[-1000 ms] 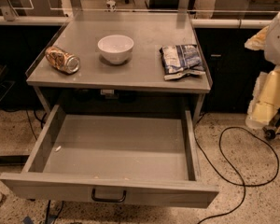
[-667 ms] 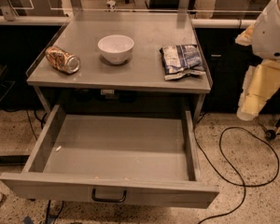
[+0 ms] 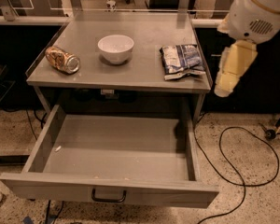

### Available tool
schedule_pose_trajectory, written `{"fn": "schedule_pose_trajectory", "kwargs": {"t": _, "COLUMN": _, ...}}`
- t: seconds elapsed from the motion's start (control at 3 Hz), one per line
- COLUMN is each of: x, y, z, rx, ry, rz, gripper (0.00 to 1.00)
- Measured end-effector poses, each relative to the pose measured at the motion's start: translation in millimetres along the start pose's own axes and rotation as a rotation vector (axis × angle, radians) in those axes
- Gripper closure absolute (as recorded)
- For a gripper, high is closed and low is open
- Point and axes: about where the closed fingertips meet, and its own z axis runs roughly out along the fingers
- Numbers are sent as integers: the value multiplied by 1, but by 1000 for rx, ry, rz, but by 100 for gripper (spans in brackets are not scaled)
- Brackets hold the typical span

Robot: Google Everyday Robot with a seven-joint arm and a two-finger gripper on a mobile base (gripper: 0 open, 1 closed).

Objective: Place blue chip bag into top drawer

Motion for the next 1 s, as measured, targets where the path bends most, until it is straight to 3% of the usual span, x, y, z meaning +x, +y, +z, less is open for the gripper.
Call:
{"fn": "schedule_pose_trajectory", "kwargs": {"t": 0.33, "x": -2, "y": -1, "z": -1, "rx": 10, "ry": -18, "rz": -11, "gripper": 0}}
{"fn": "schedule_pose_trajectory", "kwargs": {"t": 0.67, "x": -6, "y": -16, "z": 16, "rx": 3, "ry": -17, "rz": -12, "gripper": 0}}
{"fn": "schedule_pose_trajectory", "kwargs": {"t": 1.0, "x": -13, "y": -43, "z": 42, "rx": -11, "ry": 25, "rz": -15, "gripper": 0}}
